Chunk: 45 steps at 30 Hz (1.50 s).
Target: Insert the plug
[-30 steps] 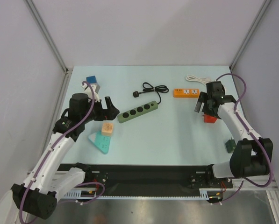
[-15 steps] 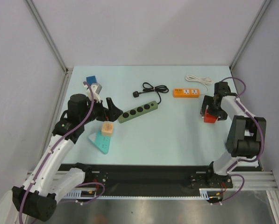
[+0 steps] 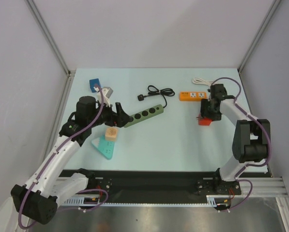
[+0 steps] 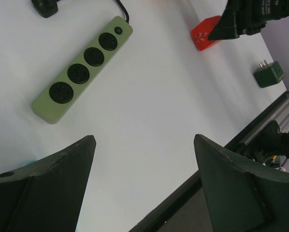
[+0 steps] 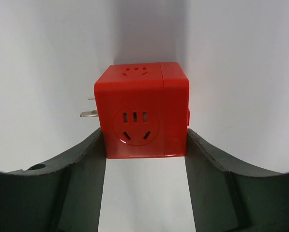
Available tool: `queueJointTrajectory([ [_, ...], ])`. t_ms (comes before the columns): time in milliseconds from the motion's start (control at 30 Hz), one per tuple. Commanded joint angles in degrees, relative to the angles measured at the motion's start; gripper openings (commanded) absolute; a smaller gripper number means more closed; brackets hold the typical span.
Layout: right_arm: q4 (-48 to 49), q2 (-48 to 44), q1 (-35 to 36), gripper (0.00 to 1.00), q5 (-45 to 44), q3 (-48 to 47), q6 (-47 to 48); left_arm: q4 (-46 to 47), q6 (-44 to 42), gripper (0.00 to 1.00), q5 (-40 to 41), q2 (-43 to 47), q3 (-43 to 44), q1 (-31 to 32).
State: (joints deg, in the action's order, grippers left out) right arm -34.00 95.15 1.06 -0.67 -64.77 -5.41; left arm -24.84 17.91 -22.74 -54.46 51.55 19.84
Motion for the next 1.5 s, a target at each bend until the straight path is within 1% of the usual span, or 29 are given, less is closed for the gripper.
queueJointTrajectory([
  [0,-0.5,-6.0,9.9,0.31,1.2,2.6,-3.5,1.5,-1.3,0.89,1.0,0.7,2.0,3.4],
  [67,-0.1,-8.5,15.2,0.31,0.7,4.0,-7.3,1.7,-1.8,0.91,3.1,0.4,2.4,5.1],
  [133,0.1,-10.2,18.1,0.31,0.8,5.8,-9.4,2.0,-3.5,0.93,2.9,-0.2,2.3,7.4],
  [167,0.1,-10.7,19.5,0.32,0.7,6.1,-11.2,4.3,-4.2,0.92,2.2,0.0,0.8,7.9],
  [200,0.2,-11.0,22.3,0.34,0.7,6.2,-12.0,7.1,-5.0,0.88,0.3,0.3,-0.9,8.8],
  [233,0.2,-11.3,23.5,0.39,0.7,6.5,-12.3,9.9,-6.8,0.83,-1.6,2.1,-2.8,9.3],
  [267,0.2,-11.8,24.6,0.39,-0.8,6.5,-13.4,14.5,-7.3,0.84,-4.6,2.5,-4.4,9.7],
  [300,0.5,-12.2,26.8,0.4,-1.0,6.7,-13.7,15.9,-7.9,0.84,-4.6,2.9,-6.5,10.7],
  [400,3.0,-12.0,29.3,0.41,-1.4,8.3,-14.7,16.8,-9.0,0.83,1.5,0.9,-6.7,13.0],
  [533,4.3,-9.1,32.1,0.4,-3.6,9.5,-15.6,14.0,-9.5,0.82,6.3,-3.4,-4.8,14.7],
  [600,4.3,-8.1,33.5,0.43,-4.6,9.1,-15.7,14.1,-9.3,0.82,8.8,-3.8,-5.0,16.5],
  [633,4.2,-7.9,34.2,0.53,-4.9,8.8,-15.9,14.4,-9.0,0.82,10.1,-3.8,-5.0,17.2],
  [700,4.3,-8.3,34.3,0.59,-4.4,8.0,-15.9,14.6,-8.9,0.84,12.2,-4.9,-4.5,19.8],
  [733,3.9,-9.4,34.3,0.66,-4.1,7.5,-15.6,14.7,-9.2,0.86,14.3,-5.5,-4.3,20.5],
  [800,3.2,-11.3,33.7,0.77,-3.8,6.1,-15.2,15.7,-11.2,0.89,14.5,-7.6,-3.7,22.5],
  [833,2.8,-13.6,33.2,0.87,-2.3,5.9,-15.0,15.9,-11.8,0.92,14.8,-8.6,-3.3,23.1],
  [933,2.2,-18.5,28.8,0.95,0.0,6.0,-14.5,17.2,-15.3,0.94,13.9,-13.1,-1.5,24.6],
  [967,2.1,-22.2,27.3,0.96,1.6,6.0,-14.1,18.0,-16.3,0.94,12.4,-14.5,-0.2,25.0],
  [1000,2.0,-23.7,22.8,0.96,2.8,6.1,-13.8,18.1,-17.7,0.94,11.2,-16.5,0.7,25.7],
  [1033,2.1,-25.6,20.6,0.97,5.5,6.3,-13.4,18.2,-19.2,0.93,9.8,-18.3,1.7,26.2],
  [1067,2.0,-28.3,17.6,0.97,6.8,6.5,-13.1,18.7,-20.4,0.93,8.5,-22.3,3.9,26.7],
  [1100,2.0,-29.9,12.6,0.97,8.1,6.4,-12.5,18.9,-22.9,0.92,8.9,-24.2,4.9,28.4],
  [1133,2.1,-31.2,10.0,0.97,10.6,6.5,-12.2,19.4,-24.1,0.94,9.5,-25.9,5.9,29.4],
  [1167,2.3,-32.2,7.8,0.97,12.0,6.5,-12.2,19.5,-25.7,0.95,9.8,-30.1,7.1,30.3],
  [1200,2.5,-34.4,5.7,0.97,13.4,6.7,-12.0,19.3,-27.0,0.96,11.9,-32.0,9.8,32.5],
  [1233,3.0,-35.1,1.7,0.97,16.5,6.8,-12.1,19.0,-29.6,0.98,12.7,-34.3,11.3,33.4],
  [1300,3.3,-36.8,-0.6,0.97,19.0,7.2,-12.2,17.5,-31.5,0.99,14.8,-39.7,15.7,35.5],
  [1333,3.3,-37.1,-3.9,0.97,20.3,7.3,-12.3,16.8,-31.9,0.99,14.8,-41.2,17.0,35.8],
  [1467,6.0,-38.0,-5.6,0.98,23.2,8.7,-14.2,15.4,-33.3,0.98,17.1,-46.8,19.8,36.8],
])
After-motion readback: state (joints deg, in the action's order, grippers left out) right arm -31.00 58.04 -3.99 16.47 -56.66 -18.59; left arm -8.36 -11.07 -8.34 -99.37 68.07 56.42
